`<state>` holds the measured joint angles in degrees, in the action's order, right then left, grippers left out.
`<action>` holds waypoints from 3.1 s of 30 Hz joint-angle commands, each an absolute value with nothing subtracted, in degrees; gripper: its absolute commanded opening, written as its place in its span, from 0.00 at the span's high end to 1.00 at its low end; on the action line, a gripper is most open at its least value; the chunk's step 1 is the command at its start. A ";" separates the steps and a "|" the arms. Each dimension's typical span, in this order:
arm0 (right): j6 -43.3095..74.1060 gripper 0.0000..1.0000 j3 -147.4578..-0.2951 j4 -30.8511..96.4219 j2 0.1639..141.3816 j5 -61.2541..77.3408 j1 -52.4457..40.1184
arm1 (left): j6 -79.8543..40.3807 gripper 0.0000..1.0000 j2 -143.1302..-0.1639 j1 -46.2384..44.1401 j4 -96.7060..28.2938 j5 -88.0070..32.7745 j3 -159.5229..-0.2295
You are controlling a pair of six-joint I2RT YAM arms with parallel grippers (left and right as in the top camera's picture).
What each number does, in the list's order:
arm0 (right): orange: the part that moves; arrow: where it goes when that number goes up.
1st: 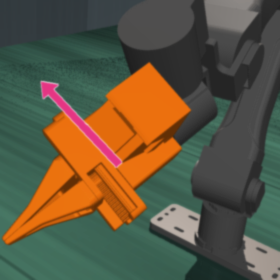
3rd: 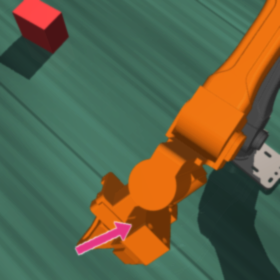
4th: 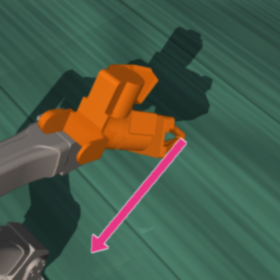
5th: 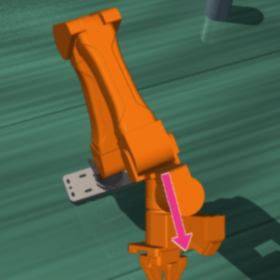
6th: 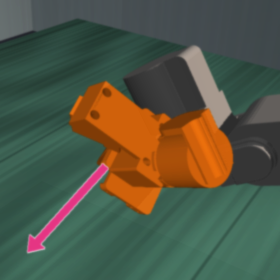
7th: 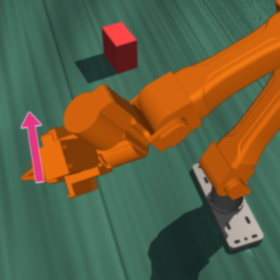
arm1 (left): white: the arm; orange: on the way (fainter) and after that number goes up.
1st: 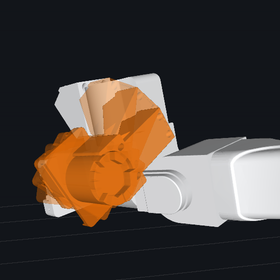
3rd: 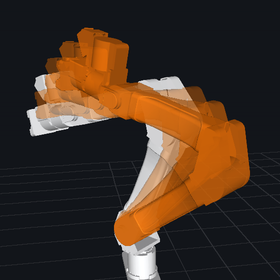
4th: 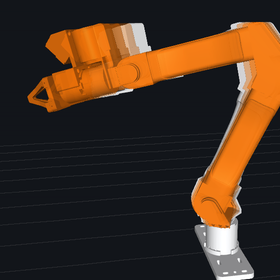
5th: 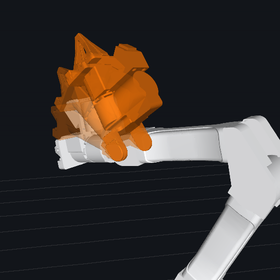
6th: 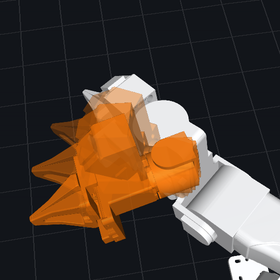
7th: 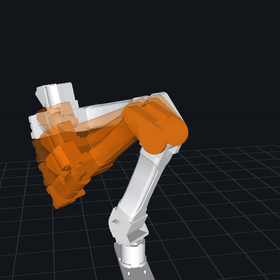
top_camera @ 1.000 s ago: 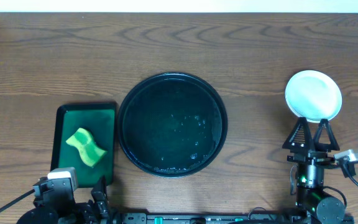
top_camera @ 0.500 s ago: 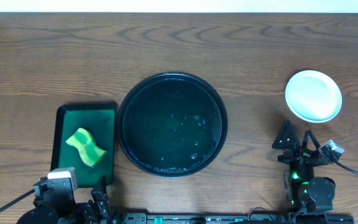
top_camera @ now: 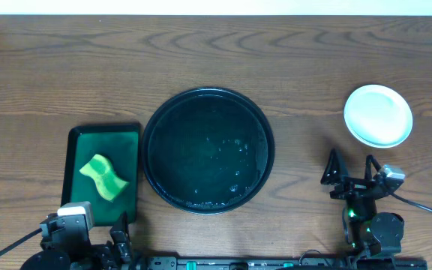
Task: Clean dirty plates on tray and stack at the side
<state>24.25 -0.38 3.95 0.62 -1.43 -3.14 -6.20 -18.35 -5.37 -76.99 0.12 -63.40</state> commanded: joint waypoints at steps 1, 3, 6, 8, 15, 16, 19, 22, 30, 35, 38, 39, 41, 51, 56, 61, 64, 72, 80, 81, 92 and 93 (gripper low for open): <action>14.92 0.01 -0.27 4.36 0.27 0.32 -2.72 | -6.70 0.11 -18.17 -5.54 -77.14 -0.14 -63.51; 13.63 0.01 -0.27 4.34 0.27 0.32 -2.72 | -6.70 0.11 -18.17 -5.54 -77.12 -0.14 -63.51; 9.47 0.01 -0.27 4.34 0.27 0.27 -2.72 | -6.70 0.10 -18.17 -5.54 -77.12 -0.14 -63.51; 6.04 0.01 -0.27 4.34 0.27 0.27 -2.72 | -6.70 0.11 -18.17 -5.54 -77.12 -0.14 -63.51; 2.07 0.01 -0.27 4.47 0.27 0.30 -2.72 | -6.70 0.10 -18.17 -5.54 -77.14 -0.14 -63.51; 2.07 0.01 -0.27 4.45 0.27 0.30 -2.72 | -6.70 0.10 -18.17 -5.54 -77.14 -0.14 -63.51; 2.52 0.01 -0.27 4.34 0.27 0.25 -2.72 | -6.70 0.11 -18.17 -5.54 -77.12 -0.14 -63.51; 2.50 0.01 -0.27 4.29 0.27 0.27 -2.70 | -6.70 0.10 -18.17 -5.54 -77.14 -0.14 -63.51; 2.50 0.01 -0.30 4.29 0.27 0.27 -2.70 | -6.70 0.11 -18.17 -5.54 -77.12 -0.14 -63.51; 2.50 0.01 -0.30 4.29 0.27 0.27 -2.70 | -6.70 0.10 -18.17 -5.54 -77.12 -0.14 -63.51; 2.52 0.01 -0.30 4.29 0.27 0.27 -2.70 | -6.70 0.10 -18.17 -5.54 -77.12 -0.14 -63.51; 2.50 0.01 -0.30 4.29 0.27 0.27 -2.70 | -6.70 0.10 -18.17 -5.54 -77.14 -0.14 -63.51; 2.50 0.01 -0.30 4.29 0.27 0.27 -2.70 | -6.70 0.10 -18.17 -5.54 -77.12 -0.14 -63.51; 2.50 0.01 -0.30 4.29 0.27 0.27 -2.70 | -6.72 0.10 -18.17 -5.54 -77.14 -0.14 -63.51; 2.50 0.01 -0.30 4.29 0.27 0.27 -2.70 | -6.70 0.10 -18.17 -5.56 -77.14 -0.14 -63.51; 2.50 0.01 -0.30 4.29 0.27 0.27 -2.70 | -6.70 0.10 -18.17 -5.54 -77.10 0.01 -63.51; 2.50 0.01 -0.30 4.29 0.27 0.27 -2.70 | -6.70 0.10 -18.17 -5.54 -74.08 -0.01 -63.48; 2.50 0.01 -0.30 4.29 0.27 0.27 -2.70 | -6.68 0.10 -18.15 -5.54 -54.43 0.03 -60.82; 2.50 0.01 -0.30 4.29 0.27 0.27 -2.70 | -6.31 0.10 -18.02 -5.43 -30.04 -1.04 -46.06; 2.52 0.01 -0.30 4.29 0.27 0.27 -2.70 | -6.33 0.10 -17.80 -5.43 -27.53 -1.34 -43.83; 2.50 0.01 -0.30 4.29 0.27 0.27 -2.70 | -8.88 0.10 -6.74 -5.43 -8.23 -5.43 -18.26; 2.50 0.01 -0.30 4.29 0.27 0.27 -2.70 | -8.88 0.10 -5.32 -5.43 -8.05 -5.41 -16.71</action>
<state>3.33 -0.38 4.03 0.62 0.08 -3.14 -7.66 -8.78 -5.37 -9.02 -4.43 -19.90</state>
